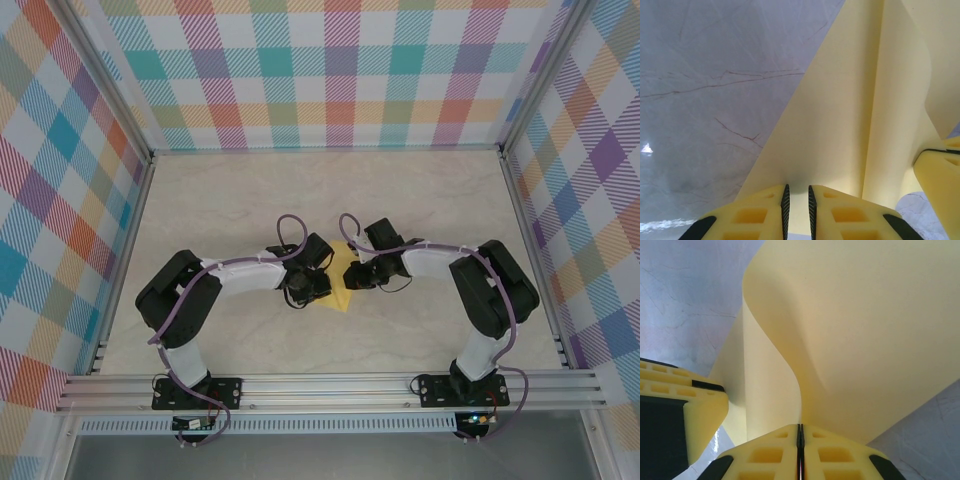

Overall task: Fold a paper plane with a square sheet of paper (pick it up from the middle)
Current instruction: Fold the triangle a second time at the center of the table.

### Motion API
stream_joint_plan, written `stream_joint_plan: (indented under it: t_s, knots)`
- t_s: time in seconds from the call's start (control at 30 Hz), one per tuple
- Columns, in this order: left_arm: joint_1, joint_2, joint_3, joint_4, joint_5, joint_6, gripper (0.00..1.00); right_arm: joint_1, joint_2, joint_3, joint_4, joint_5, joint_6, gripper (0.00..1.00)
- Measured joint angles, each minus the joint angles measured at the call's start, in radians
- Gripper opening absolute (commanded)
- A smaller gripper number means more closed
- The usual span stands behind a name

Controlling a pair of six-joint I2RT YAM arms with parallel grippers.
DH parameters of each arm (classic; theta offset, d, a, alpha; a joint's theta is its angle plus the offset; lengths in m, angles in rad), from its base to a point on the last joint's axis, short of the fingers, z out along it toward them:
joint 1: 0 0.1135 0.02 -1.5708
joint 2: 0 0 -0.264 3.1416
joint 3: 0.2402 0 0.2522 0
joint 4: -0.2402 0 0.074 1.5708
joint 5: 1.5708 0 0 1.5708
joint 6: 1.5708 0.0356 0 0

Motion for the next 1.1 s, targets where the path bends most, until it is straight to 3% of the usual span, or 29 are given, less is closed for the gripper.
stream_joint_plan:
  t_s: [1.1]
  knots:
    - [0.0,0.0,0.0,-0.002,0.0,0.004,0.19,-0.007,0.06,0.108,-0.096,0.011,-0.115,0.12]
